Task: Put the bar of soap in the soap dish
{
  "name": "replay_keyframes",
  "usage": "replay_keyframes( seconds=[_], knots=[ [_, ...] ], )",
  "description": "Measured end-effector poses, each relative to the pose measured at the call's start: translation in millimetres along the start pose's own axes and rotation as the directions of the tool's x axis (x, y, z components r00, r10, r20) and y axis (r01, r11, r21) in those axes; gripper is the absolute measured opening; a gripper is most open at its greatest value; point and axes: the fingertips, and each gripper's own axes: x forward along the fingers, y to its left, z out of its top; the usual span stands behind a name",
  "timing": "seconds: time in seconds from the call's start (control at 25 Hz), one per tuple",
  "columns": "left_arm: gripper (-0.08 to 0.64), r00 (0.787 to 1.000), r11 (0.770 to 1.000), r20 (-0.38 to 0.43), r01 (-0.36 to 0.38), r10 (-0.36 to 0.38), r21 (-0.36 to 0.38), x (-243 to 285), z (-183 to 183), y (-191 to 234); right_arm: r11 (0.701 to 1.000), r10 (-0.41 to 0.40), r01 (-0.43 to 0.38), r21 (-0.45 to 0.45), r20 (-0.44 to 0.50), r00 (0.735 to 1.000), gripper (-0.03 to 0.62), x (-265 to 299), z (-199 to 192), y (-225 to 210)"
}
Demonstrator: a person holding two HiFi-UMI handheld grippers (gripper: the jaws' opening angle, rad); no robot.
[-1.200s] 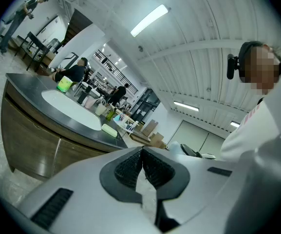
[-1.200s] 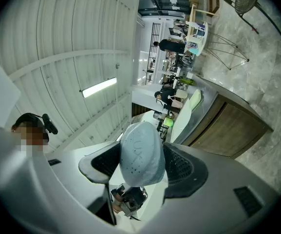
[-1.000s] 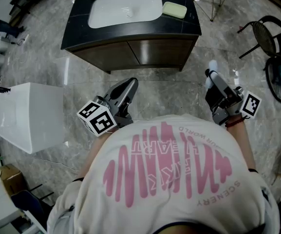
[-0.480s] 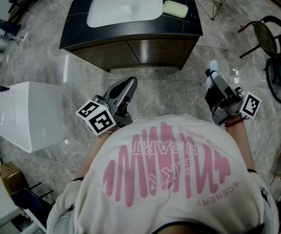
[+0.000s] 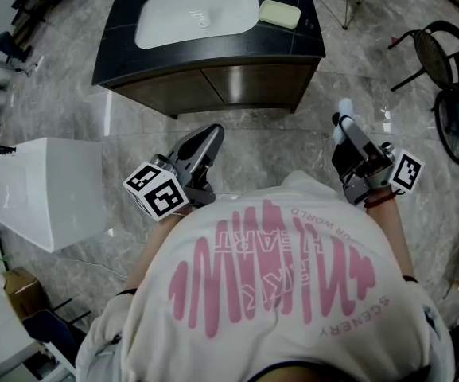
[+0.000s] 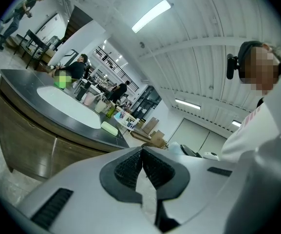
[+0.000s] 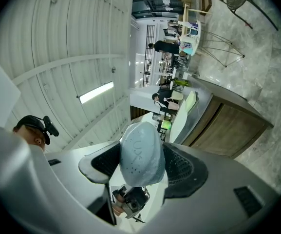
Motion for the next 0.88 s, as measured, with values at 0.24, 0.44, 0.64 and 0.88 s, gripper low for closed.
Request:
replay_keyframes(
  seconds=[0.24,0.44,0.64,0.88],
  knots=[
    [0.008,1.000,1.000,-0.007,-0.002,0.002,-0.006,31.3,-2.7,-7.7,1.000,0.004,-0.004,0.014,0.001,1.000,0.278,-10.6,27.3,-10.4],
    [0.008,0.998,0.998,0.026,-0.048,0.049,-0.029,61.1,4.2,-9.5,1.000,0.025,-0.024,0.019,-0.074,0.997,0.278,1.3,63.1,-19.2],
    [0.008,0.995,0.995,0.057,-0.085,0.088,-0.047,97.7,9.8,-11.5,0.999,0.040,-0.035,0.033,-0.138,0.990,0.278,11.4,101.2,-35.4],
    [0.008,0.989,0.992,0.090,-0.115,0.120,-0.052,134.0,11.6,-12.8,0.997,0.063,-0.055,0.045,-0.199,0.978,0.278,19.9,136.0,-50.9]
  ],
)
